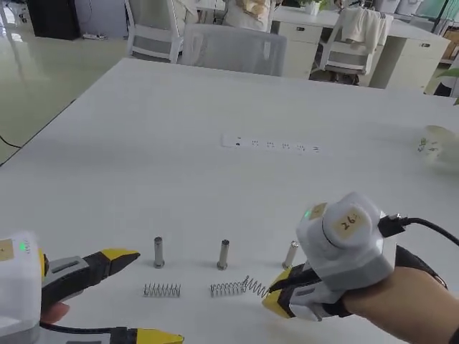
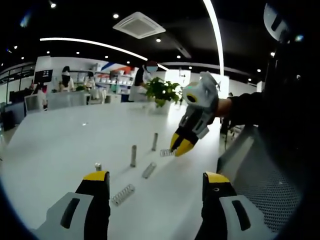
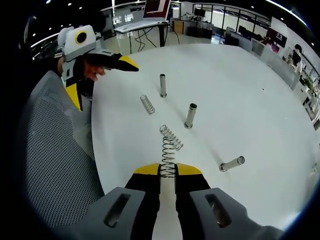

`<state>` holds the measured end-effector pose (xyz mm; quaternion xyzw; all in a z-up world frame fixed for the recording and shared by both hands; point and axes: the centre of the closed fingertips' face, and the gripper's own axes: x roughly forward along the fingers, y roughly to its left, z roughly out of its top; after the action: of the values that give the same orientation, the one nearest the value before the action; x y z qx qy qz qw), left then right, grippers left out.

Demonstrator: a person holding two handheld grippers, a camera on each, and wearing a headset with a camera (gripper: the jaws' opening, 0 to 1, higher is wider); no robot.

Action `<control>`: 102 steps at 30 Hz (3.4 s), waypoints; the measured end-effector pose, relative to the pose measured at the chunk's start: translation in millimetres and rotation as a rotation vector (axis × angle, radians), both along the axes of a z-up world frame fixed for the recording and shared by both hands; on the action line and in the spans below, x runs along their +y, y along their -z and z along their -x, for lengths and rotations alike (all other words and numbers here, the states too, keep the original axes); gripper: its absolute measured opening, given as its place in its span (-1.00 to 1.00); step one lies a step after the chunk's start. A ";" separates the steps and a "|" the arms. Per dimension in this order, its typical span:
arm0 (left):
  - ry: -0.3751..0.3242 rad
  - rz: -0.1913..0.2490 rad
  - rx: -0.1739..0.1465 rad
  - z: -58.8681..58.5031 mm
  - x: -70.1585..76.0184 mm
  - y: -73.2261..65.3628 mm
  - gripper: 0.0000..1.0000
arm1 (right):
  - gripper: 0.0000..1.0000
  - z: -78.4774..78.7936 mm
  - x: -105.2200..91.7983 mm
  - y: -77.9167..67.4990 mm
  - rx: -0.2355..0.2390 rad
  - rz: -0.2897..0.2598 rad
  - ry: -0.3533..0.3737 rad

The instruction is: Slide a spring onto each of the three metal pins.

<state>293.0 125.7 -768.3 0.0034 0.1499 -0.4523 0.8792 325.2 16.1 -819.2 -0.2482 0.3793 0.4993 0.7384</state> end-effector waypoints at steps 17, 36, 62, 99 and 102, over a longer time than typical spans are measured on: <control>0.154 -0.039 -0.060 -6.9 -25.5 -10.4 -0.16 | -0.85 5.5 17.4 -14.5 -0.020 -0.003 -0.067; 0.254 -0.072 -0.071 -9.1 -42.0 4.5 -0.46 | -0.85 19.0 37.9 -20.3 -0.028 0.012 -0.186; 0.309 -0.059 -0.087 -0.7 -52.5 3.2 -0.86 | -0.85 38.3 52.5 -25.6 -0.027 0.021 -0.316; 0.410 -0.171 -0.136 13.0 -57.9 15.0 -0.96 | -0.85 52.0 60.1 -56.4 0.009 0.022 -0.415; 0.410 -0.166 -0.132 13.5 -58.2 14.7 -0.96 | -0.86 52.2 65.4 -61.1 -0.001 0.000 -0.415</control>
<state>279.5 67.5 -782.9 0.1359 0.1248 -0.6063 0.7736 273.0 81.6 -758.1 -0.3212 0.3195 0.6405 0.6200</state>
